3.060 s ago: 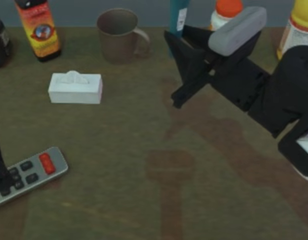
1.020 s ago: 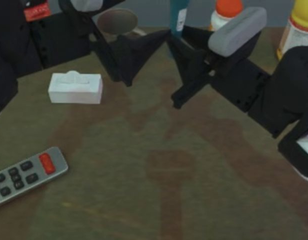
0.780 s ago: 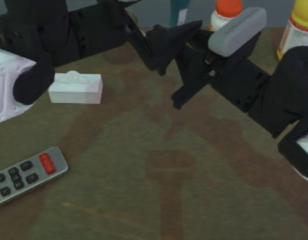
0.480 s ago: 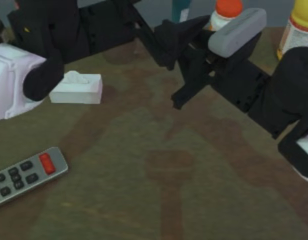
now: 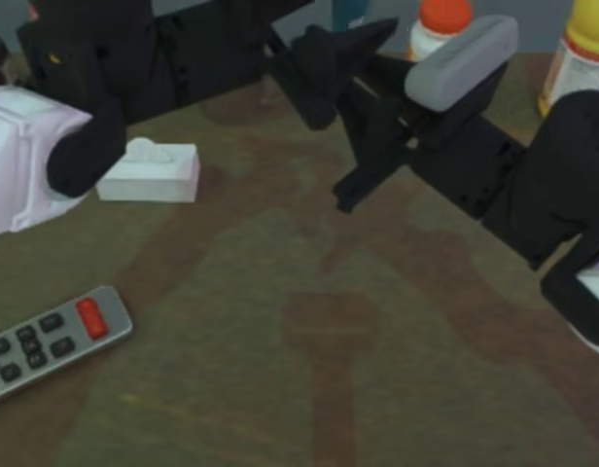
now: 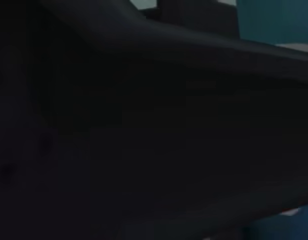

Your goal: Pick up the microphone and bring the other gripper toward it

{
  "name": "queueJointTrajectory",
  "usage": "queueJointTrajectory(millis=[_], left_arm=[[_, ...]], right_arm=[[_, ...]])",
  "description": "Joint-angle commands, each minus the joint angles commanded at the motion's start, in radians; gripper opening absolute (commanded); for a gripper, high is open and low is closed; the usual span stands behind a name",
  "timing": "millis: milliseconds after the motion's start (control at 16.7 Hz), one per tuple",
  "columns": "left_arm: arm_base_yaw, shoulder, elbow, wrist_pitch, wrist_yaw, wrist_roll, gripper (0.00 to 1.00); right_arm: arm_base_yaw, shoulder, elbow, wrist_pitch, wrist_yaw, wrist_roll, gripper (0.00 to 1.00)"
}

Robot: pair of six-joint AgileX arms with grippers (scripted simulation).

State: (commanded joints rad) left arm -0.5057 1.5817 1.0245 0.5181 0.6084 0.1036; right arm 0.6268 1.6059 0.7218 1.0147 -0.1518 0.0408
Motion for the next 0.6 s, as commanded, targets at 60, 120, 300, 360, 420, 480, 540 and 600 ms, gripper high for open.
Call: queueJointTrajectory(millis=[60,120,300,360,420,480,540,600], left_arm=[[0.000,0.000,0.000,0.000,0.000,0.000,0.40],[0.000,0.000,0.000,0.000,0.000,0.000,0.32],[0.000,0.000,0.000,0.000,0.000,0.000,0.10],[0.000,0.000,0.000,0.000,0.000,0.000,0.02],[0.000,0.000,0.000,0.000,0.000,0.000,0.00],[0.000,0.000,0.000,0.000,0.000,0.000,0.00],[0.000,0.000,0.000,0.000,0.000,0.000,0.00],[0.000,0.000,0.000,0.000,0.000,0.000,0.00]], right_arm=[[0.000,0.000,0.000,0.000,0.000,0.000,0.00],[0.000,0.000,0.000,0.000,0.000,0.000,0.00],[0.000,0.000,0.000,0.000,0.000,0.000,0.00],[0.000,0.000,0.000,0.000,0.000,0.000,0.00],[0.000,0.000,0.000,0.000,0.000,0.000,0.00],[0.000,0.000,0.000,0.000,0.000,0.000,0.00],[0.000,0.000,0.000,0.000,0.000,0.000,0.00],[0.000,0.000,0.000,0.000,0.000,0.000,0.00]])
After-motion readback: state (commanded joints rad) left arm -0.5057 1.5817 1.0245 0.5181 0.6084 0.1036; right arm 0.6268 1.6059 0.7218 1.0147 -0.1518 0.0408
